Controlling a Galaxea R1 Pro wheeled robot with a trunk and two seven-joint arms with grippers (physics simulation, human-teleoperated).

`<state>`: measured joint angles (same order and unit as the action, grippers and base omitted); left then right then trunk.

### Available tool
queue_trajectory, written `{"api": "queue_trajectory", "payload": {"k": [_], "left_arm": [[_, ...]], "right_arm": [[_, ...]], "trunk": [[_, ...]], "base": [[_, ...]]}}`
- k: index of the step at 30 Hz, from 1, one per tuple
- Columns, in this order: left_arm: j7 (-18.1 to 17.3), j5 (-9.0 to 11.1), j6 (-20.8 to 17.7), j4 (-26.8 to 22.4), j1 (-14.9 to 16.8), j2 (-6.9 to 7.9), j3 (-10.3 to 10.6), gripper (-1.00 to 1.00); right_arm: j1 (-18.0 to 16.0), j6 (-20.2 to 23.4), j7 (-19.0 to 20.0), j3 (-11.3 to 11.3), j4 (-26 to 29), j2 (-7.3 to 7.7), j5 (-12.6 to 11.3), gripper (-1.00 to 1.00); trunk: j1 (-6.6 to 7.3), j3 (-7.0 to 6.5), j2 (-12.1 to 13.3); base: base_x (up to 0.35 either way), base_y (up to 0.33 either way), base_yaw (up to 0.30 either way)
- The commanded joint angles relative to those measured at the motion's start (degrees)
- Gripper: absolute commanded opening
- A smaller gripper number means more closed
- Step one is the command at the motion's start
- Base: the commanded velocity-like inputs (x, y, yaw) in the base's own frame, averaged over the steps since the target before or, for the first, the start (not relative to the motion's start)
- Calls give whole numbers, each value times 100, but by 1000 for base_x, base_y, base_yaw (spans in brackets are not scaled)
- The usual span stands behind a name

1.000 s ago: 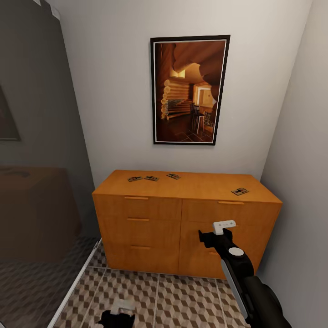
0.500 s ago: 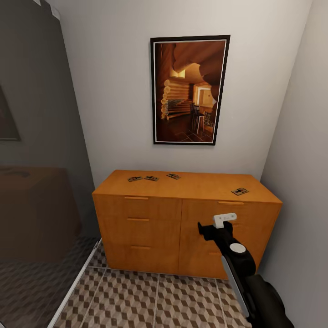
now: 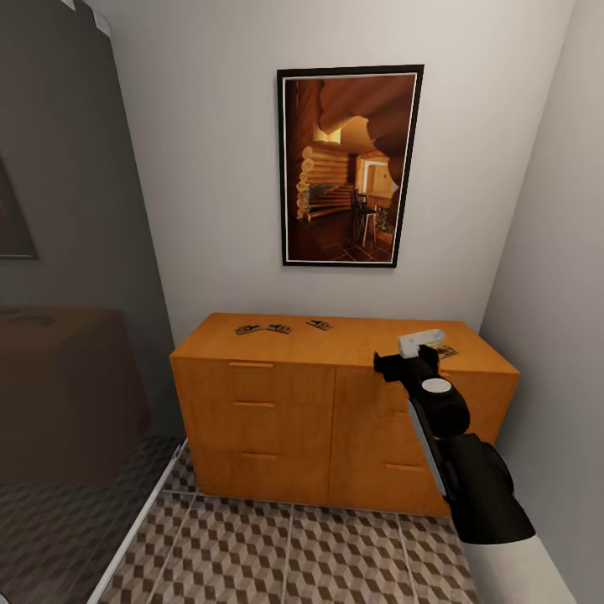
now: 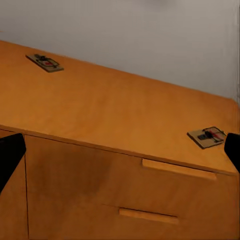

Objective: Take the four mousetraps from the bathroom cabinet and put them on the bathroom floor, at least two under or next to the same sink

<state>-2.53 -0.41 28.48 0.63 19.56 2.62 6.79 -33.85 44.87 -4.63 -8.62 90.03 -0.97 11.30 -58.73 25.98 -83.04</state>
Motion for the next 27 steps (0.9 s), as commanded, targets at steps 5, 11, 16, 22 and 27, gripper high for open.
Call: {"api": "queue_trajectory", "payload": {"k": [5,11,16,22,27], "left_arm": [[-2,-1,26,17,5,-1,27,100],[-7,-2,31,31,4,-6,31,100],[-9,2,35,35,4,-7,31,100],[-10,4,35,37,4,-13,32,100],[-10,3,35,37,4,-15,33,100]], "right_arm": [[-862,252,-3,-8,-497,0,26,100],[-1920,324,22,-8,-1644,0,23,100],[-3138,103,113,-8,-3483,-10,-4,100],[-4025,-637,318,-8,-5131,-49,-12,100],[-4295,-931,442,-5,-5687,-89,-18,100]], "trunk": [[0,7,-4],[0,7,-4],[0,7,-4],[0,7,-4],[0,7,-4]], "base": [[0,0,0],[0,0,0],[0,0,0],[0,0,0],[0,0,0]]}}
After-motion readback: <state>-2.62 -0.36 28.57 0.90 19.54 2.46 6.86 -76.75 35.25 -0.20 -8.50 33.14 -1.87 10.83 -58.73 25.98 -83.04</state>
